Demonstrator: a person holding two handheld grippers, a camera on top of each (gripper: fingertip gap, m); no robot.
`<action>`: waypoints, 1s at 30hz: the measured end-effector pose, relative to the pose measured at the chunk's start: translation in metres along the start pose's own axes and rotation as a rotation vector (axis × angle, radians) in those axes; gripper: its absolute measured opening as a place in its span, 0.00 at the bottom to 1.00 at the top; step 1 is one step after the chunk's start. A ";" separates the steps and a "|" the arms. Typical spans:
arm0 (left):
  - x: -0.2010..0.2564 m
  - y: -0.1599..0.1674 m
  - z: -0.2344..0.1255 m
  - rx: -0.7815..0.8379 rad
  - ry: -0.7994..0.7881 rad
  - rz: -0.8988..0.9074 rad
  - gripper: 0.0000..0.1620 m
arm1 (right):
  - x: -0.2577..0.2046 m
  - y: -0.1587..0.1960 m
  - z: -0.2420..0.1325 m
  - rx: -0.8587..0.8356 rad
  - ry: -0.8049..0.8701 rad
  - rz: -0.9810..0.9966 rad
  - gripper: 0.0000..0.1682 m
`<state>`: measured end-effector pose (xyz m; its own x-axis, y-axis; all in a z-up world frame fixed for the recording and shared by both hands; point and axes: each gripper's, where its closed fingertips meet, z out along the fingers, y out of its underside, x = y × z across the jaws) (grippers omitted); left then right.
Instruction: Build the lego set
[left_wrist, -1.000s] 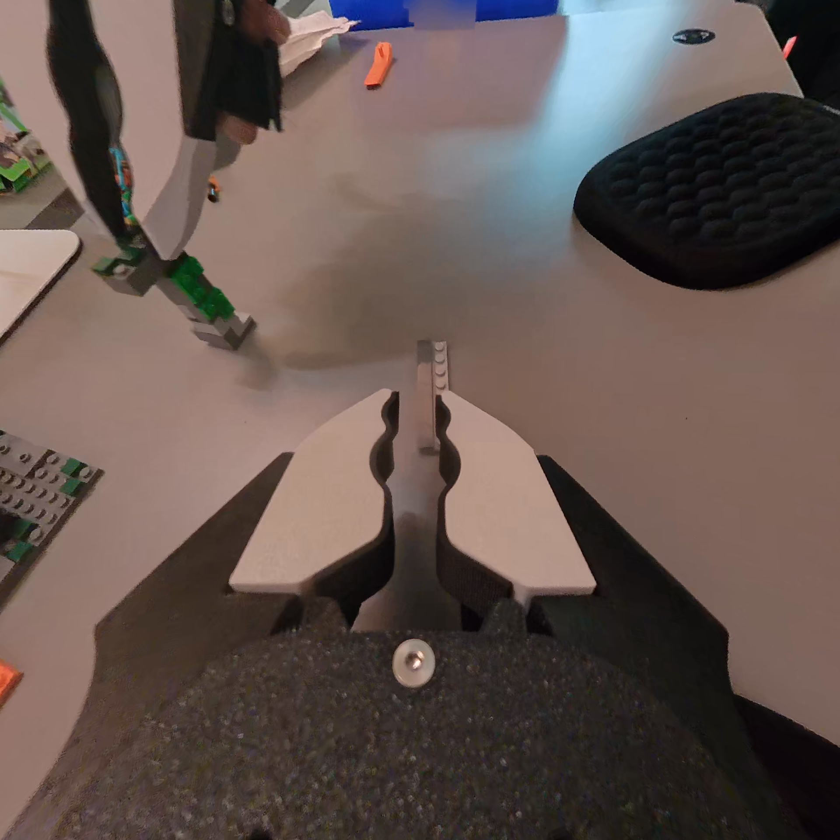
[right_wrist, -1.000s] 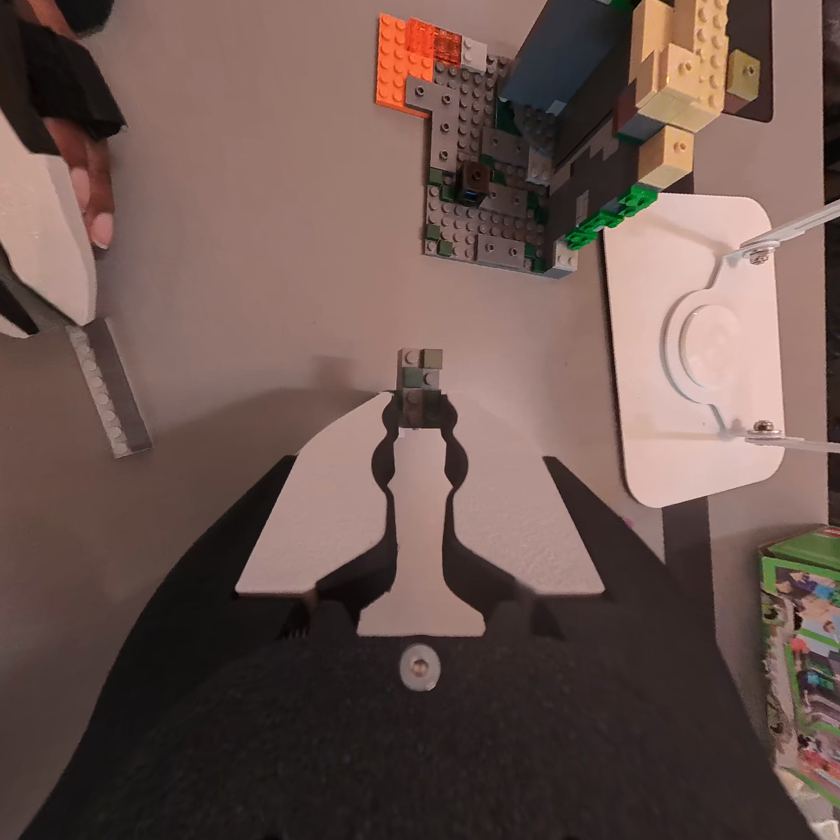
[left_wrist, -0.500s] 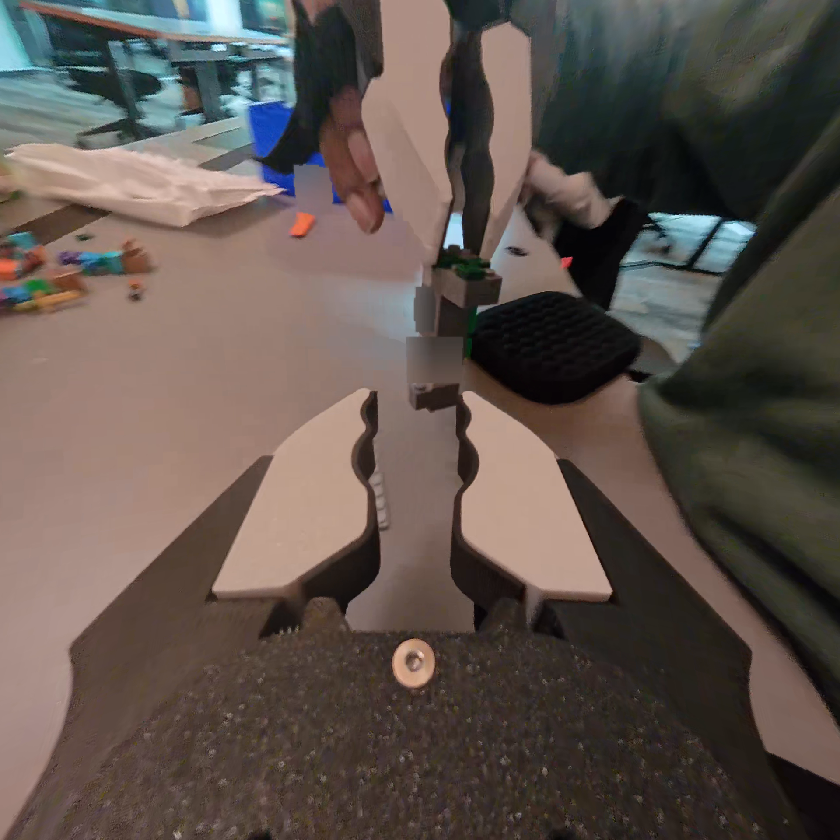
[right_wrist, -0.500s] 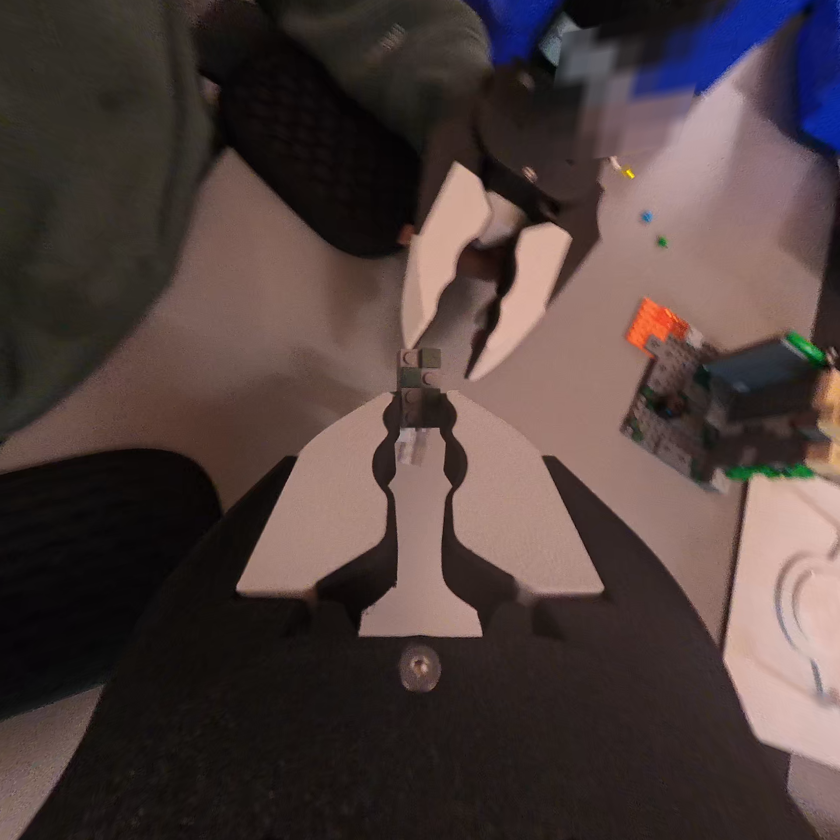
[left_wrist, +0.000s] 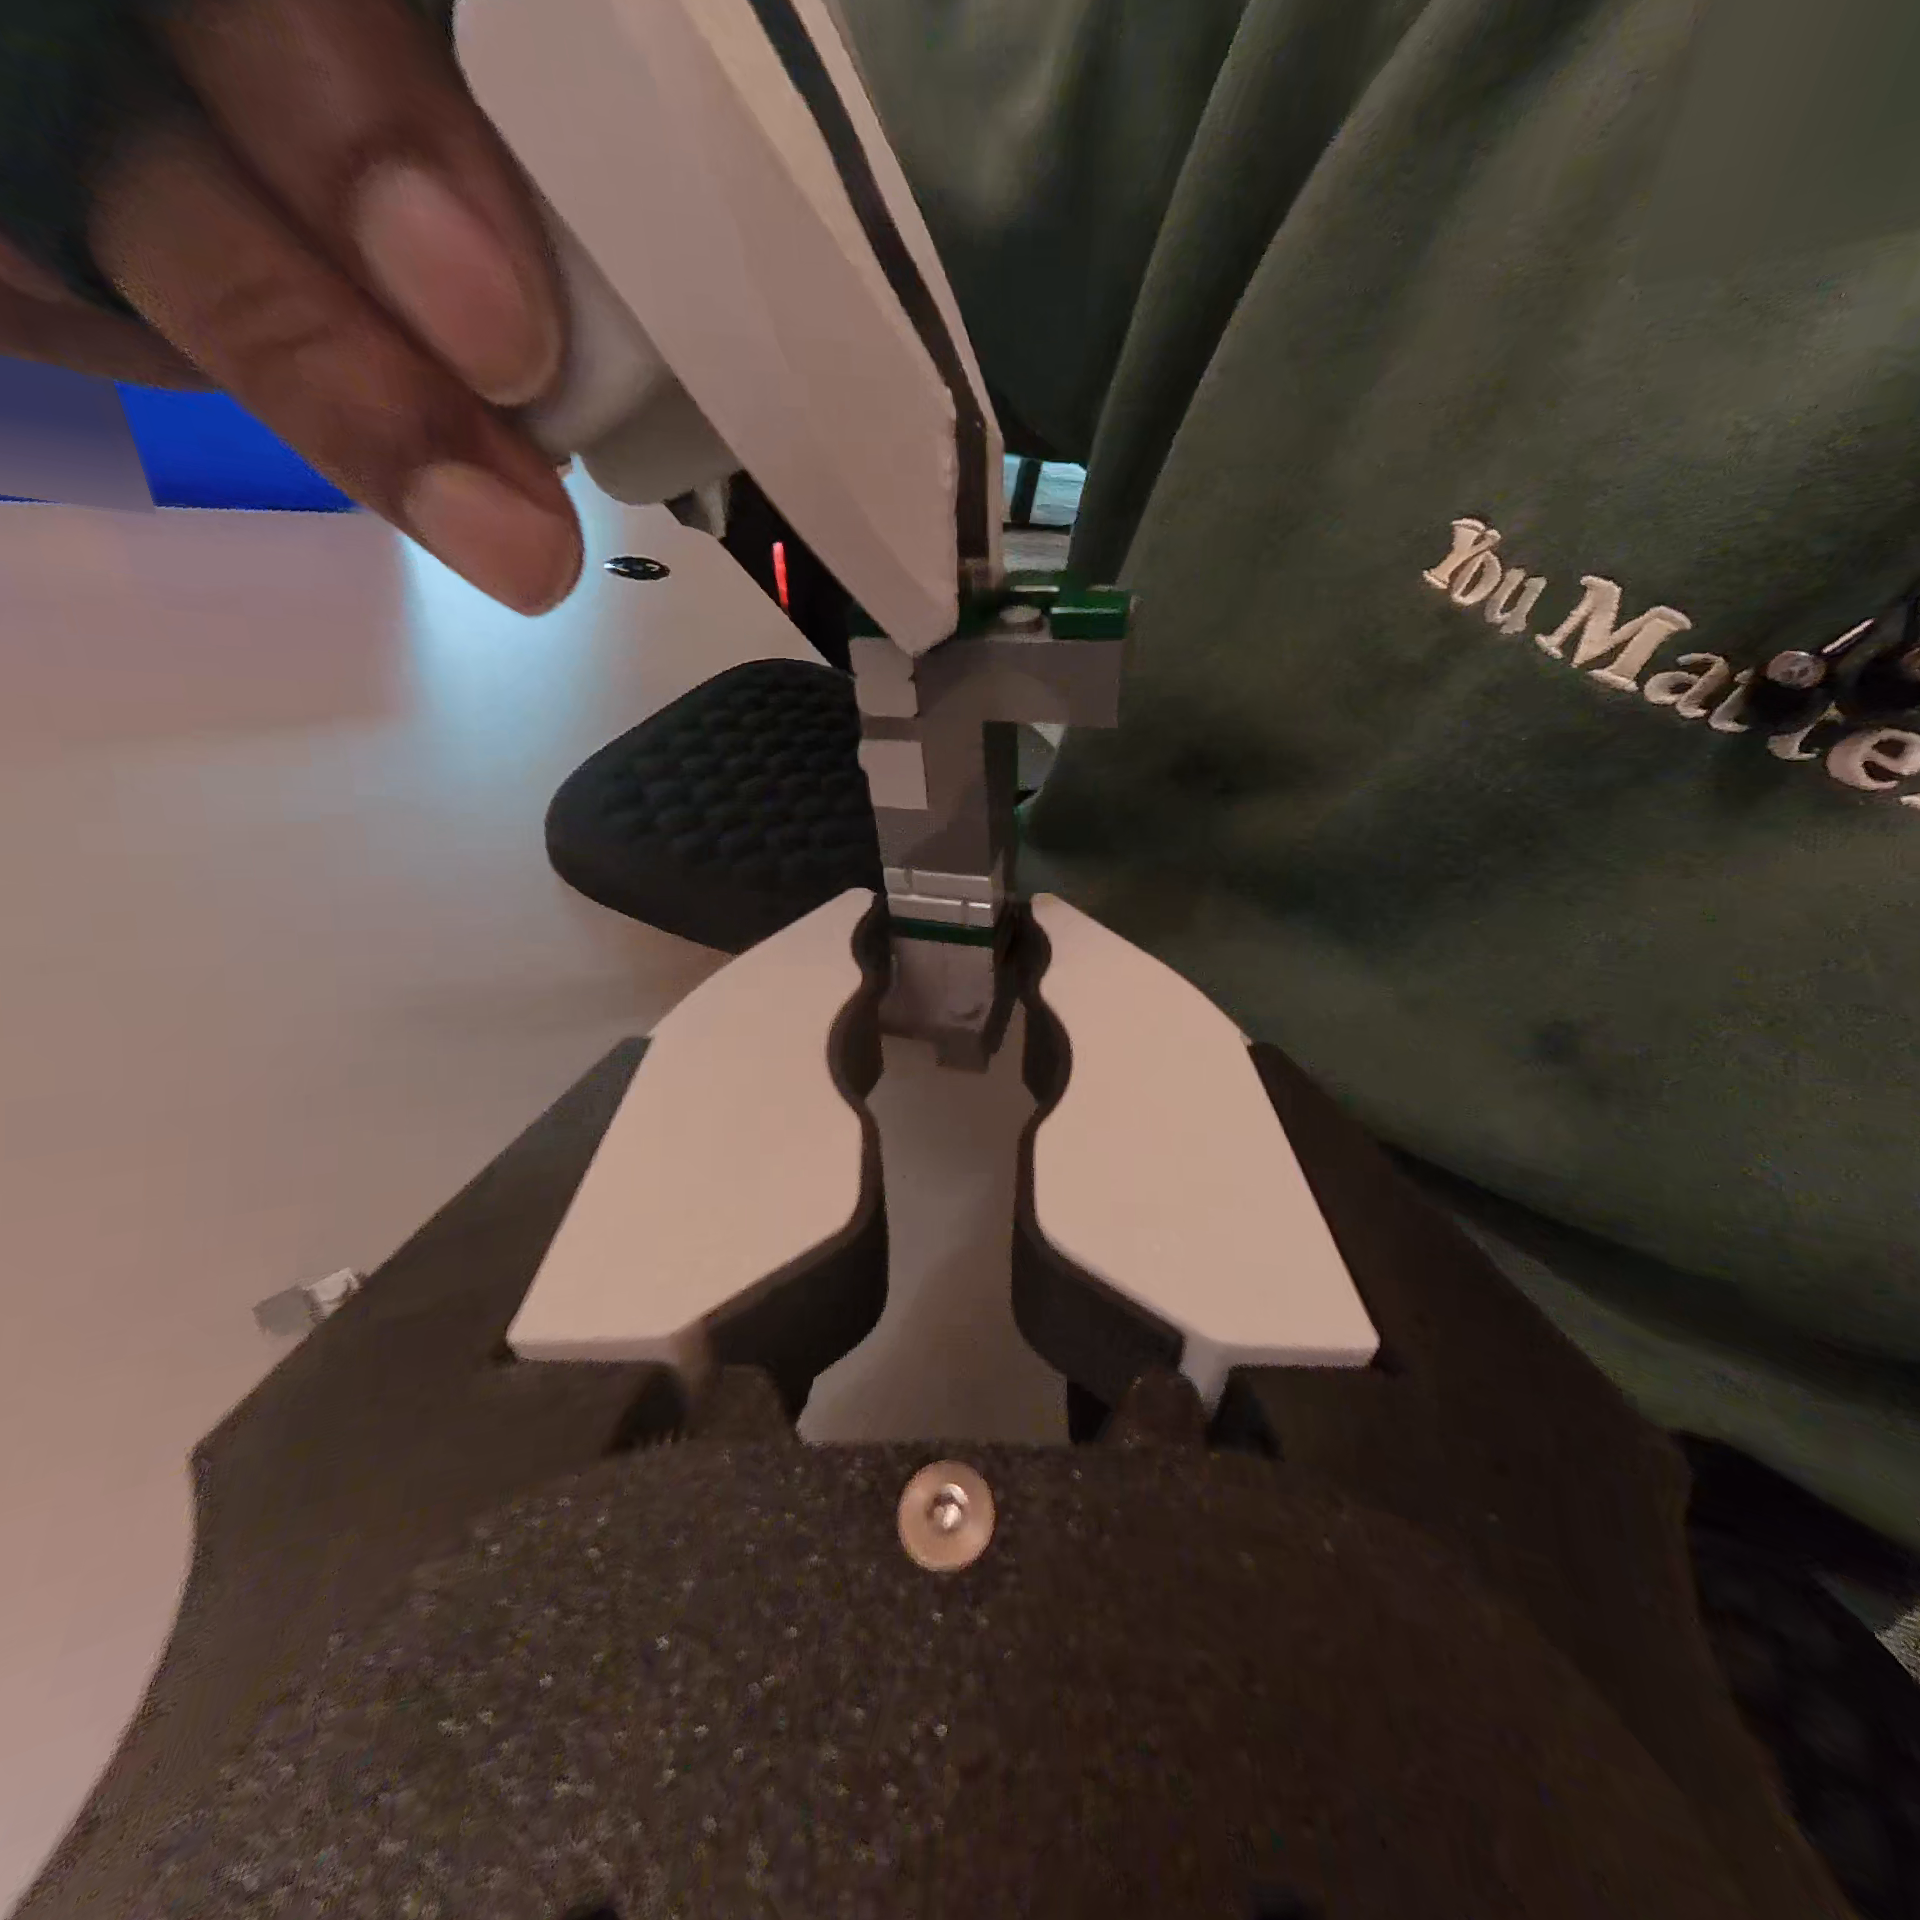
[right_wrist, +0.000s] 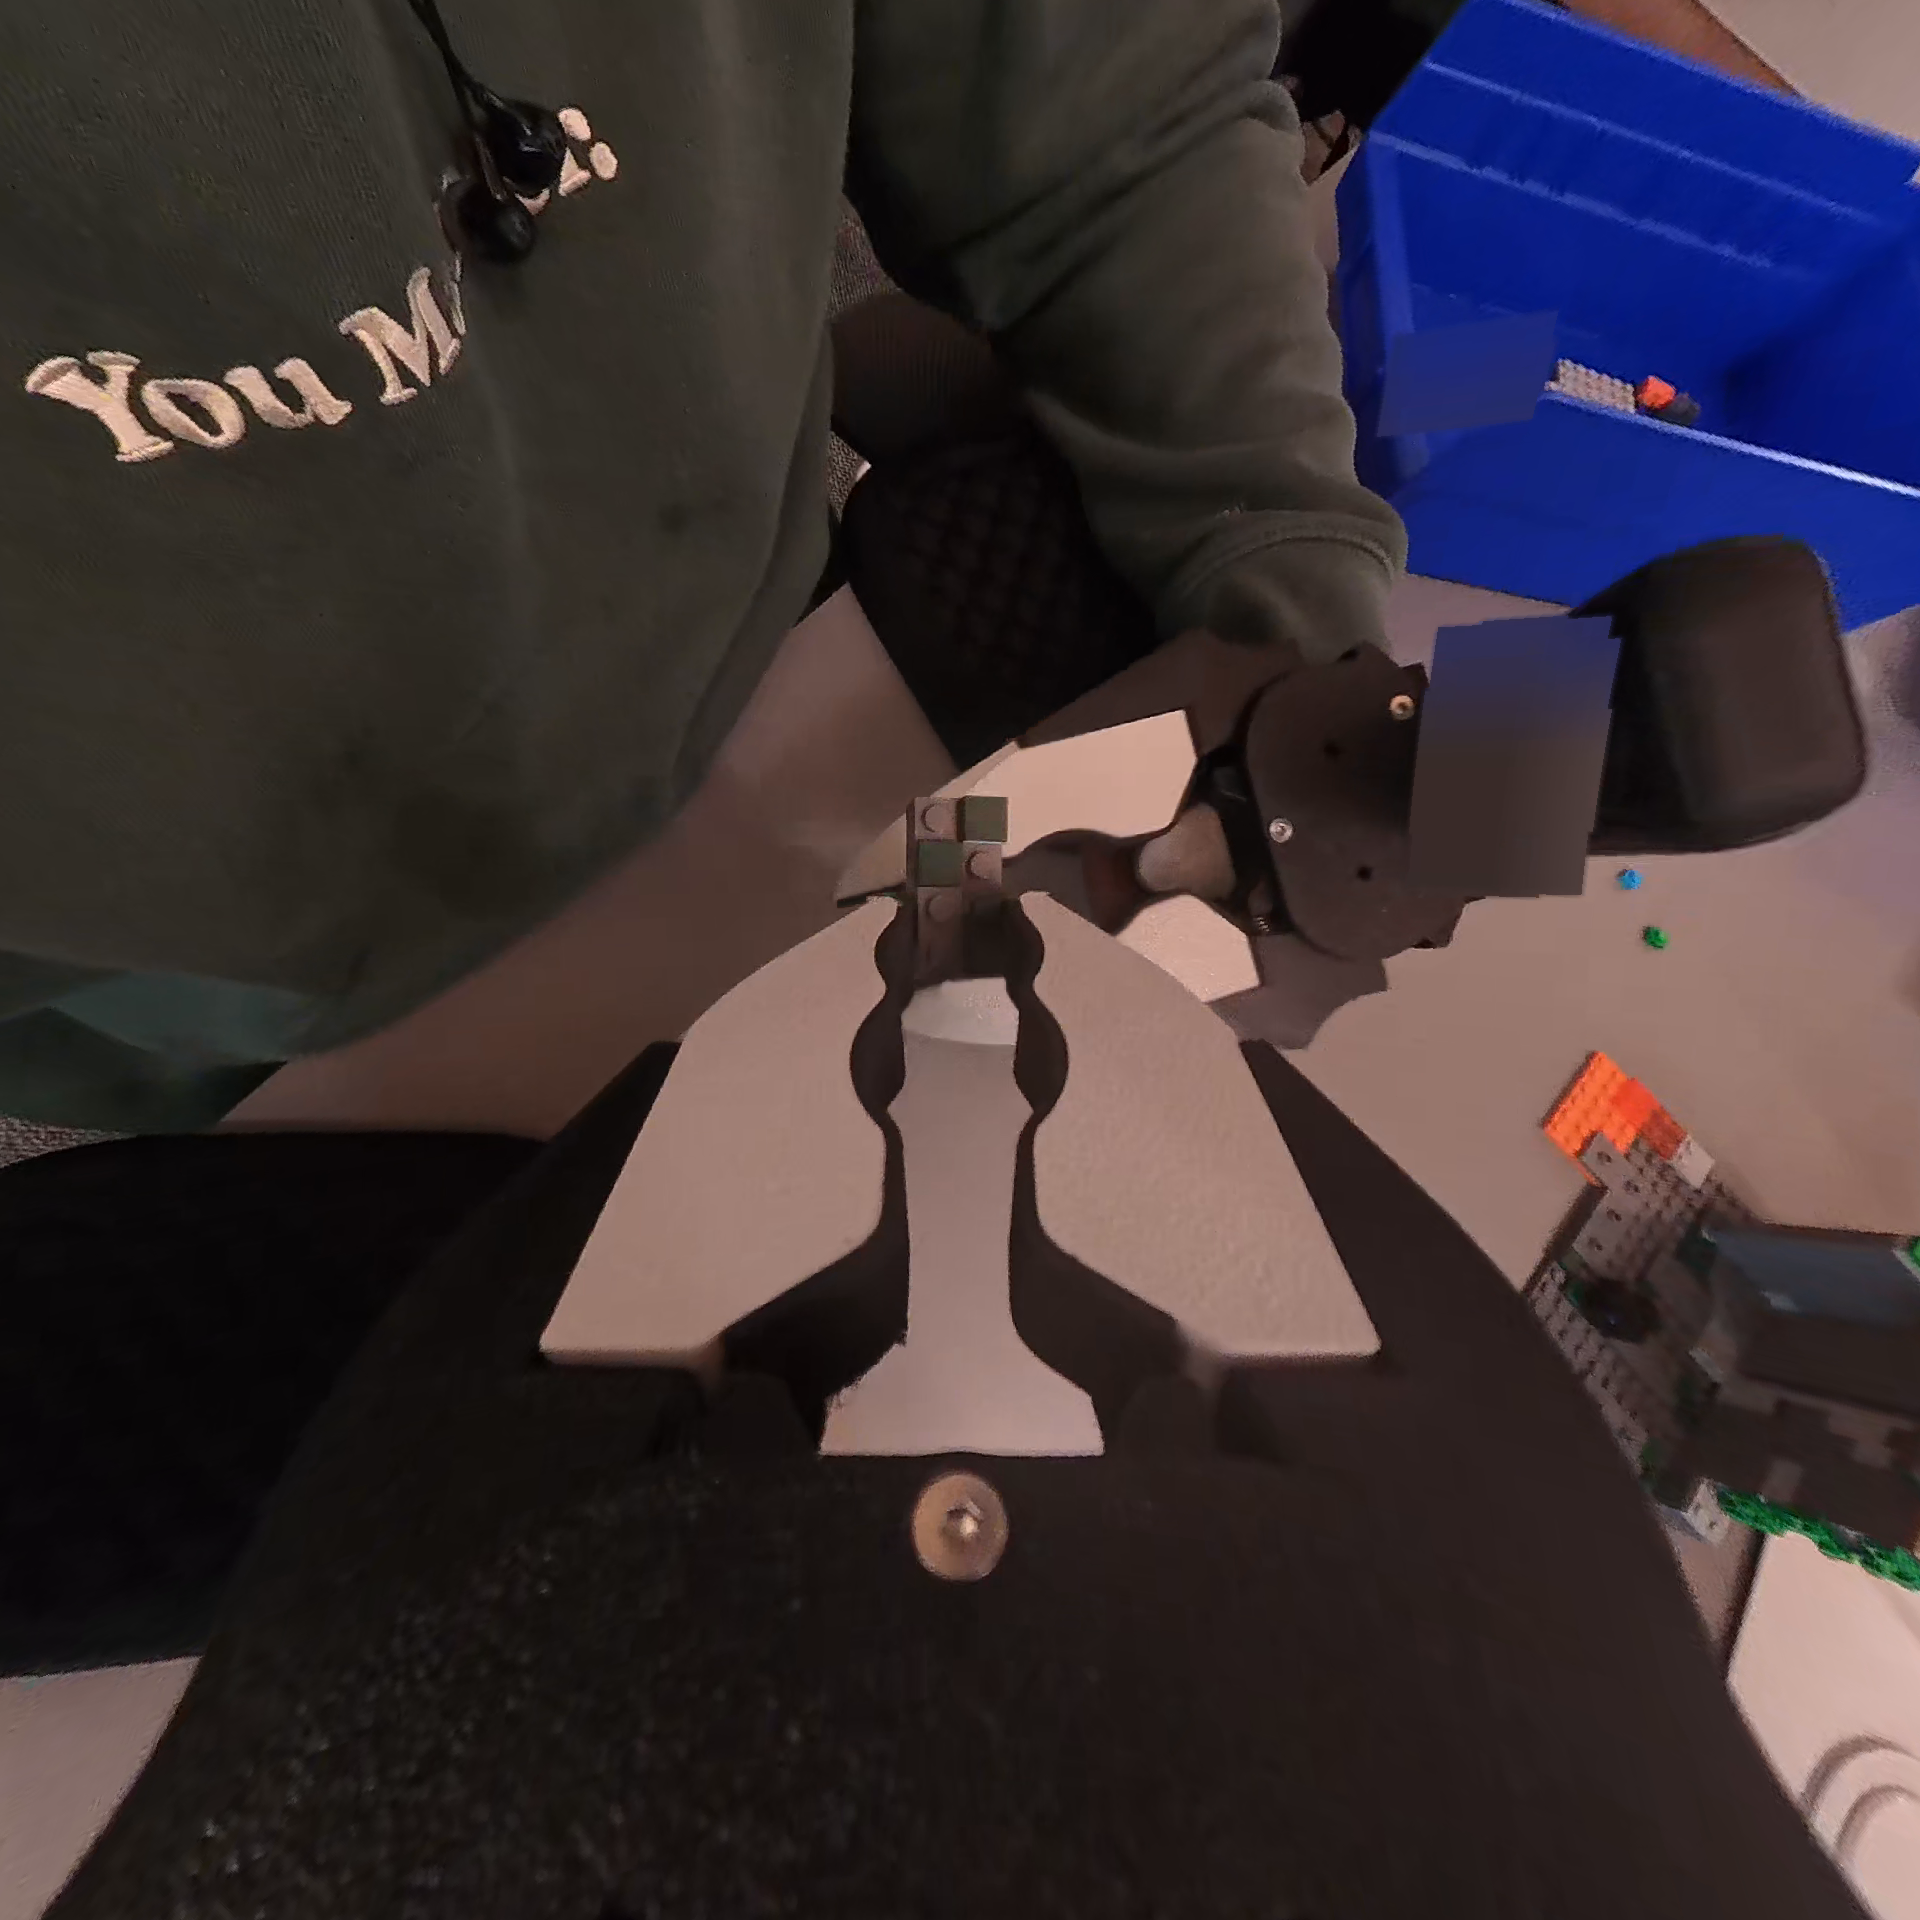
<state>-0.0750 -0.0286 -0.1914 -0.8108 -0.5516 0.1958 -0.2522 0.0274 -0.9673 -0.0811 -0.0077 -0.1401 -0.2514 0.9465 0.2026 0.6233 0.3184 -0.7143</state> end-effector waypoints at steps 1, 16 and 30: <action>-0.001 0.000 0.000 -0.003 -0.015 0.003 0.14 | 0.000 0.000 0.000 0.003 -0.001 0.006 0.10; -0.093 -0.004 -0.079 -0.162 -1.010 0.142 0.13 | 0.057 0.049 -0.021 0.029 0.506 0.630 0.34; -0.090 0.001 -0.080 -0.256 -1.048 0.213 0.16 | 0.068 0.051 -0.007 -0.182 0.528 0.367 0.23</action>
<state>-0.0449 0.0879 -0.1971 -0.0307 -0.9460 -0.3228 -0.3609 0.3117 -0.8790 -0.0610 0.0732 -0.1580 0.3686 0.8793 0.3017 0.7257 -0.0693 -0.6845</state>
